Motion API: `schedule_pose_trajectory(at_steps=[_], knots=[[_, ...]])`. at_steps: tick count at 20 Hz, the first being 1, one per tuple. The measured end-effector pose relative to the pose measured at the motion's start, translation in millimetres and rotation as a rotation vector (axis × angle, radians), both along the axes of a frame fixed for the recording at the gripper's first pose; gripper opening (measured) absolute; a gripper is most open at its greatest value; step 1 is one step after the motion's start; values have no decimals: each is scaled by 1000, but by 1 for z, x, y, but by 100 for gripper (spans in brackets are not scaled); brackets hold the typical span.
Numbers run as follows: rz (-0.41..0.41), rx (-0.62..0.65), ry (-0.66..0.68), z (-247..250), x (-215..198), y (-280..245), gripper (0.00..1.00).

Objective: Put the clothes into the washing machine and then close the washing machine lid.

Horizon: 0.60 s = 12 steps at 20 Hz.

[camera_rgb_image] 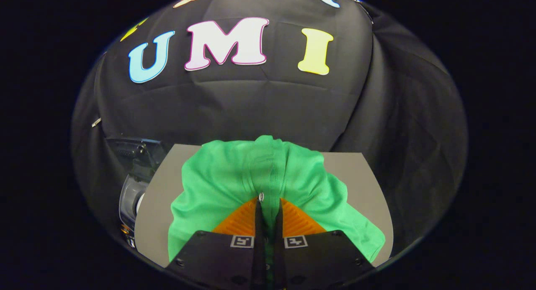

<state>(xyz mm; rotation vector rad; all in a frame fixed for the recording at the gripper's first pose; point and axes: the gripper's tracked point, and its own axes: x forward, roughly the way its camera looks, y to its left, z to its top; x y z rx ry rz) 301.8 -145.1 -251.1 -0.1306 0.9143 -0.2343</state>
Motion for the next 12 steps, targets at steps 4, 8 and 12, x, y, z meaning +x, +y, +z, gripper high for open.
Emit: schedule_pose_trajectory(at_steps=[4,8,12], knots=[[17,33,-16,6,-9,9,11],[19,92,-86,27,-20,18,11],[52,165,-202,79,-26,41,11]])
